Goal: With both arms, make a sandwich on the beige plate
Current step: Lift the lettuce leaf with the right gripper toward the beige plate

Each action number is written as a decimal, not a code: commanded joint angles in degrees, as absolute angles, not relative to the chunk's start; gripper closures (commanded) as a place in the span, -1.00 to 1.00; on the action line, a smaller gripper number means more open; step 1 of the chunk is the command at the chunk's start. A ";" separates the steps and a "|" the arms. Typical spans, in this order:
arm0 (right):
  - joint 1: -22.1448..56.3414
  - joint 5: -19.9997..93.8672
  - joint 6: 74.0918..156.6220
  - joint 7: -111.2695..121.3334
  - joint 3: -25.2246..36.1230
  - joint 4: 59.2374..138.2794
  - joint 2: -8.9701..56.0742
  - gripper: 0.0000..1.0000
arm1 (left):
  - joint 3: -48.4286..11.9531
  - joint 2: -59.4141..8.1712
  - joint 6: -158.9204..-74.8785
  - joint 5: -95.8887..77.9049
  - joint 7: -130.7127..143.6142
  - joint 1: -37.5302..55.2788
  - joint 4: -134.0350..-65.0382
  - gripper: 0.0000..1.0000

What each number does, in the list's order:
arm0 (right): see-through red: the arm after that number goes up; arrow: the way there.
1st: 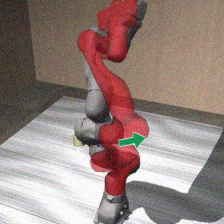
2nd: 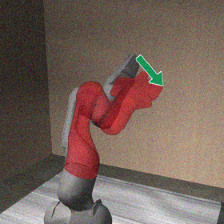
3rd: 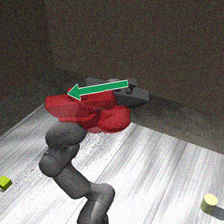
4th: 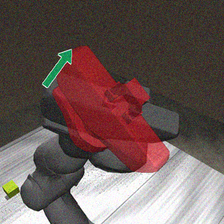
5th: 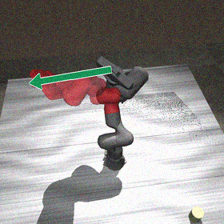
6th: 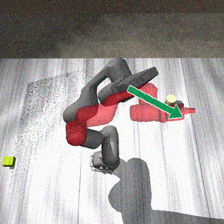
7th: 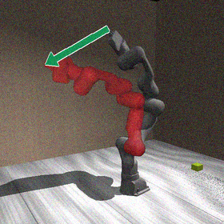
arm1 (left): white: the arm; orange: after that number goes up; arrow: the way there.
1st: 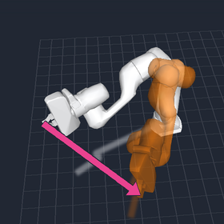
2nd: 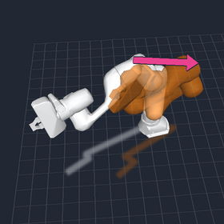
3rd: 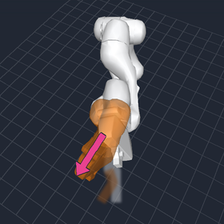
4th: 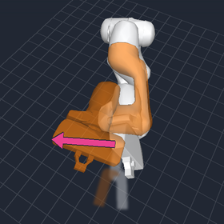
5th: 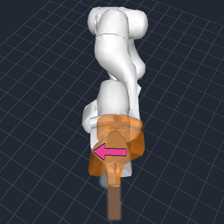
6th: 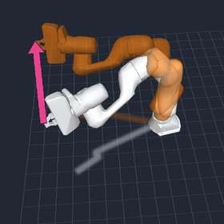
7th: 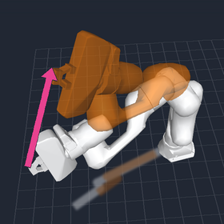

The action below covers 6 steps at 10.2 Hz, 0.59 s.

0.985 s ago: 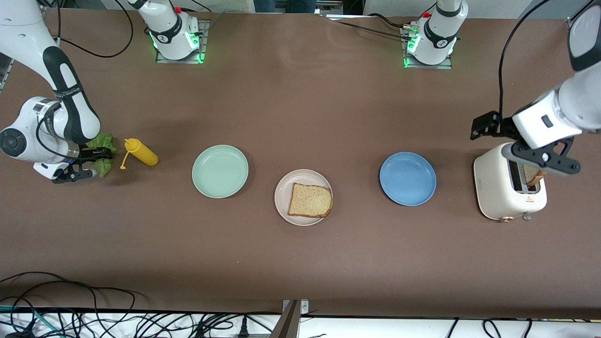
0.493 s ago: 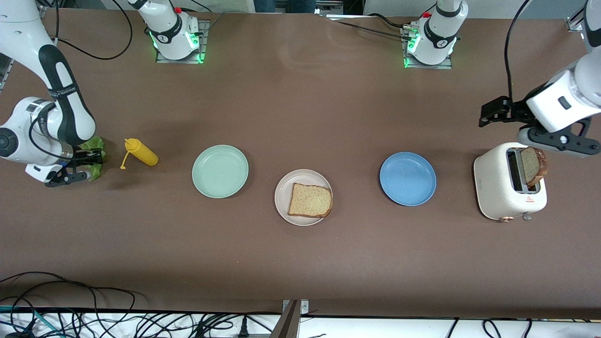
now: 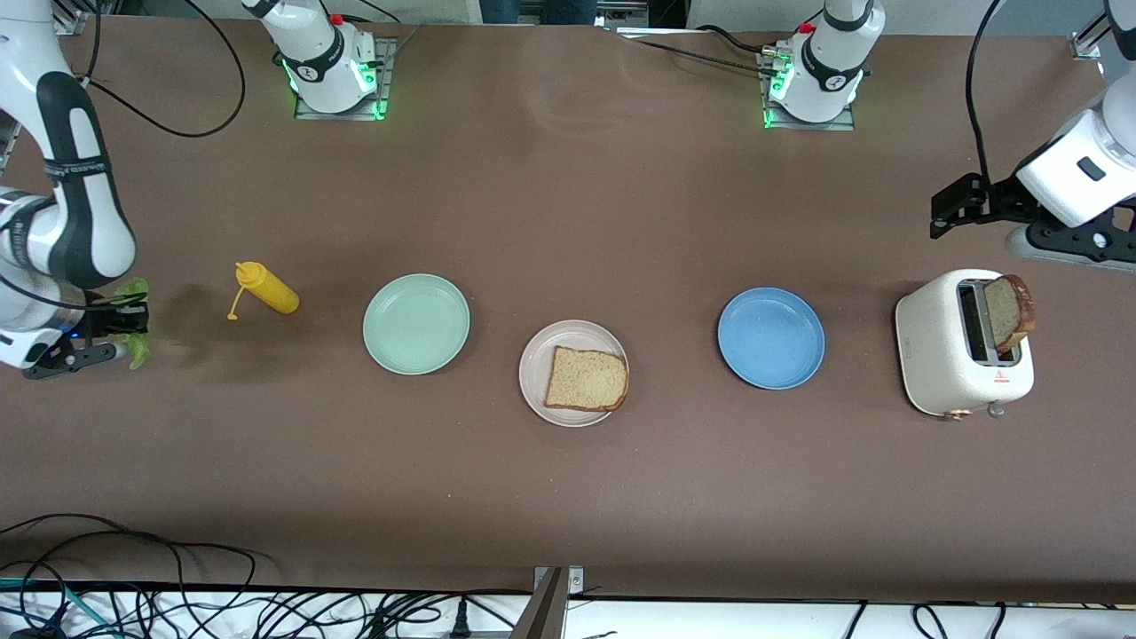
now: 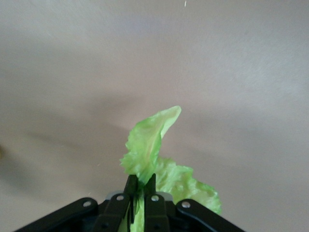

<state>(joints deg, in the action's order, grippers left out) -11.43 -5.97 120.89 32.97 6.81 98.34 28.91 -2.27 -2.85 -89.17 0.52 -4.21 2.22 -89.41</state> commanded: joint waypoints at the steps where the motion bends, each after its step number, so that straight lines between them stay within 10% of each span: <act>1: -7.93 -5.71 107.81 31.04 6.50 87.58 28.92 1.00 | -2.54 3.68 -90.97 3.33 -3.78 2.73 -96.58 -1.00; 6: 2.96 -0.74 88.78 1.83 6.42 74.11 28.39 1.00 | -2.64 2.20 -90.09 1.94 -3.87 2.20 -93.34 -1.00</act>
